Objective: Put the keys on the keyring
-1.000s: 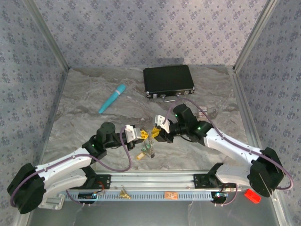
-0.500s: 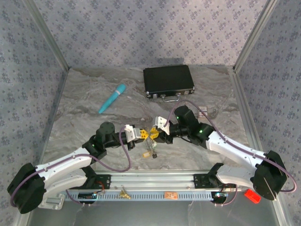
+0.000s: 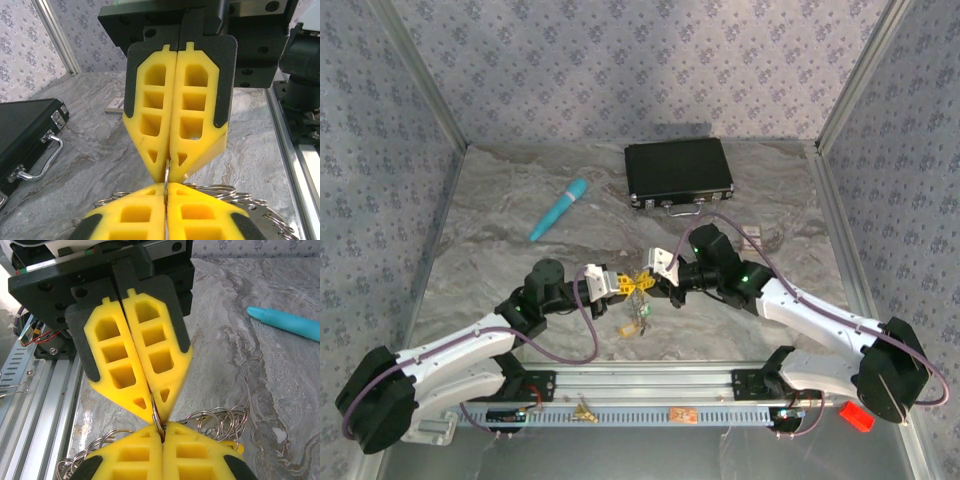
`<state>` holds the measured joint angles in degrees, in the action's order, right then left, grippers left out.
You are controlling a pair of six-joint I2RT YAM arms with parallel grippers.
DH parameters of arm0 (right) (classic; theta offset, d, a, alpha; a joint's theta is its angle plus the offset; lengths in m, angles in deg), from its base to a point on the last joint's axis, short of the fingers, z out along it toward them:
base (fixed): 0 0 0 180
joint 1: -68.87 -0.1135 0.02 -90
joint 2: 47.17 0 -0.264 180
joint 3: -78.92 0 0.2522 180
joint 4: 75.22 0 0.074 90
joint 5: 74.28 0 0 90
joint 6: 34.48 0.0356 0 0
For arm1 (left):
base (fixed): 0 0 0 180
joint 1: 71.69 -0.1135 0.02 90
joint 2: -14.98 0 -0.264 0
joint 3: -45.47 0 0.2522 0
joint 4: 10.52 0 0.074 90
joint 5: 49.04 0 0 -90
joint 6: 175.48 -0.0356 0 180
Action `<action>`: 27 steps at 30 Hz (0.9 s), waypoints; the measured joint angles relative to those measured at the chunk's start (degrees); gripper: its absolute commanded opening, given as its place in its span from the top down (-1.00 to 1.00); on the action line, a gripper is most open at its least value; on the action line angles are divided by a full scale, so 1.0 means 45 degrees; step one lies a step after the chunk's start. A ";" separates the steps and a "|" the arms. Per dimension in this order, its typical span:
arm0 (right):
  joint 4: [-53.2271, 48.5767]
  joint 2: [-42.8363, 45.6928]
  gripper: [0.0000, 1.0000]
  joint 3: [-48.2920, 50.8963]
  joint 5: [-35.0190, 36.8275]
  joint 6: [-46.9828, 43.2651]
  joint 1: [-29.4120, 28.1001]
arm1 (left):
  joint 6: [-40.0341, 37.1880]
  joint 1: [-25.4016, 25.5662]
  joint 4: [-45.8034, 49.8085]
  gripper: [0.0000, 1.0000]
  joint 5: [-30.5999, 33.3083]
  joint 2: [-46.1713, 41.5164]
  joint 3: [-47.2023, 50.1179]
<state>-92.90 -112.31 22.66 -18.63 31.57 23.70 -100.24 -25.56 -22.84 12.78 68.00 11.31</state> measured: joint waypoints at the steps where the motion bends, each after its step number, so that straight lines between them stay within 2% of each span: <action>1: -0.0165 0.0000 1.00 -0.0044 0.0107 -0.0058 -0.0024 | -0.0024 0.0000 0.0058 0.51 0.0078 -0.0015 -0.0005; 6: -0.1700 -0.0262 1.00 -0.0646 0.0908 -0.0685 -0.0136 | -0.0253 0.0000 0.1039 0.36 0.0471 -0.0141 -0.0257; 14: -0.4036 -0.0962 1.00 -0.2317 0.2166 -0.1821 -0.0636 | -0.0826 0.0000 0.2861 0.35 0.0748 -0.0189 -0.1151; 27: -0.4813 -0.1574 1.00 -0.3036 0.2545 -0.2263 -0.1282 | -0.0952 0.0000 0.3293 0.43 0.0787 -0.0160 -0.1180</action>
<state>-114.56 -119.39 9.00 -7.18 21.39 17.93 -104.52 -25.56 -8.03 16.32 67.28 6.00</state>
